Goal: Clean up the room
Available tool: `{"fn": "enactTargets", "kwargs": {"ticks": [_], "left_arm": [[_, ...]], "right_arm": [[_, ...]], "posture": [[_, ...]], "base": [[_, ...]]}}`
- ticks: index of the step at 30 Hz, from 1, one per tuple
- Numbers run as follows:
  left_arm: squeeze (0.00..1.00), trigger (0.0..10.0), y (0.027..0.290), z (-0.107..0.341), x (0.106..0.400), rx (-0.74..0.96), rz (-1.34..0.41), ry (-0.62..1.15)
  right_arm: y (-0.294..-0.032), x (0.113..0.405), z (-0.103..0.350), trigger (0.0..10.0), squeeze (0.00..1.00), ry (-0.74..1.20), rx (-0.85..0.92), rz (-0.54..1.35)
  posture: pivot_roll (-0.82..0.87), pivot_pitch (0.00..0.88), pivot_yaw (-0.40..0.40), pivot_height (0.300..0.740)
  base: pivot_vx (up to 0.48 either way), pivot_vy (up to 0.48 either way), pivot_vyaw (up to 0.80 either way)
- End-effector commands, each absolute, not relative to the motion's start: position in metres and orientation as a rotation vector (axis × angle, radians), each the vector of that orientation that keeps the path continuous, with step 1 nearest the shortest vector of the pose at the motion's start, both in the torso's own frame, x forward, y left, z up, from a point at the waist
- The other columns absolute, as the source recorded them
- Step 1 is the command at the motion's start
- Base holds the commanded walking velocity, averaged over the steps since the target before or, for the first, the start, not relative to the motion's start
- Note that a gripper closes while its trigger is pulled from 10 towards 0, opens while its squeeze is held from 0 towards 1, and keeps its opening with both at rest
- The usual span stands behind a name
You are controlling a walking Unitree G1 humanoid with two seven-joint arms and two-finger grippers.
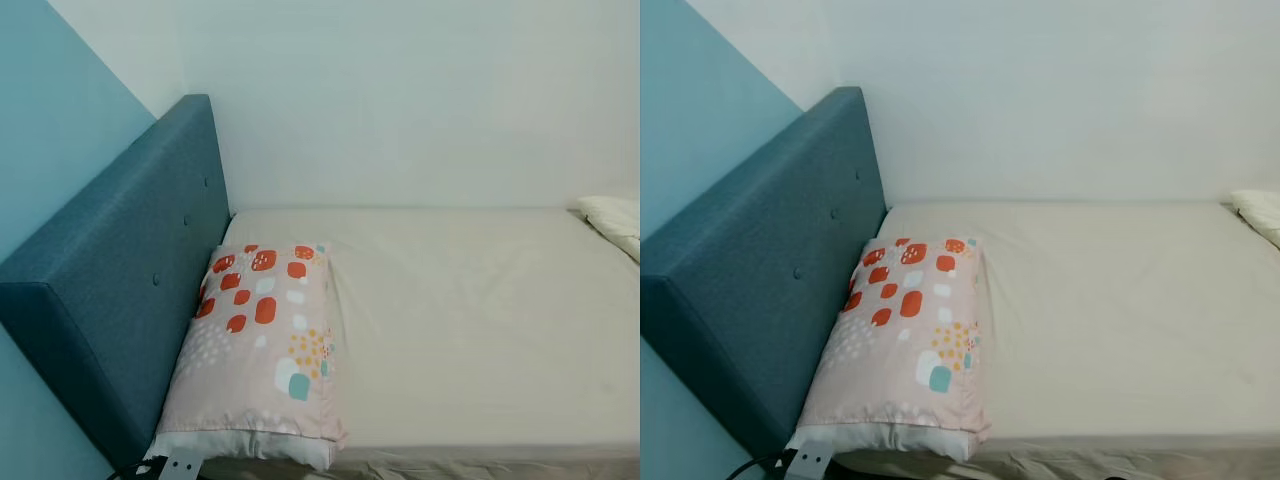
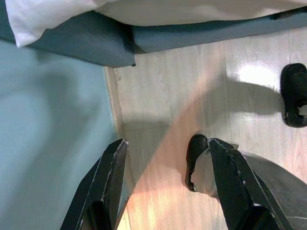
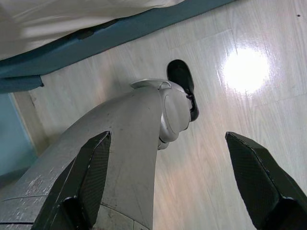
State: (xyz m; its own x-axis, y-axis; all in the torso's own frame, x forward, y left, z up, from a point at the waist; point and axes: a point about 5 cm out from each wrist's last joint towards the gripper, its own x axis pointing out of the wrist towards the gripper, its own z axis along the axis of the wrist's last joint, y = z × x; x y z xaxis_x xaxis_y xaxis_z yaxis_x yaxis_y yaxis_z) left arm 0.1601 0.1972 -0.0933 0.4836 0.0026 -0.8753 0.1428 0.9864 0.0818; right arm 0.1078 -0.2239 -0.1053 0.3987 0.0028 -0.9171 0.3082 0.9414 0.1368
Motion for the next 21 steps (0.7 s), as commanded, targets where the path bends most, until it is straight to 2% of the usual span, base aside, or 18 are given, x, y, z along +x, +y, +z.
{"fn": "enactTargets", "kwargs": {"ticks": [1,9,21], "left_arm": [[0.0,10.0,0.2004,-0.0926,0.1607,0.18,-0.103,1.069],[0.0,10.0,0.2012,-0.0942,0.1568,0.201,-0.104,1.089],[0.0,10.0,0.2028,-0.094,0.157,0.217,-0.094,1.092]], "right_arm": [[-0.2215,0.102,-0.1077,10.0,0.0,1.187,0.287,-0.188],[-0.2197,0.1032,-0.108,10.0,0.0,1.193,0.272,-0.182],[-0.2146,0.1053,-0.1086,10.0,0.0,1.201,0.259,-0.165]], "posture": [[0.05,0.0,-0.065,0.74],[0.05,0.0,-0.061,0.74],[0.05,0.0,-0.062,0.74]], "base": [[0.0,-0.349,0.0],[0.0,-0.464,0.0],[0.0,0.0,0.0]]}}
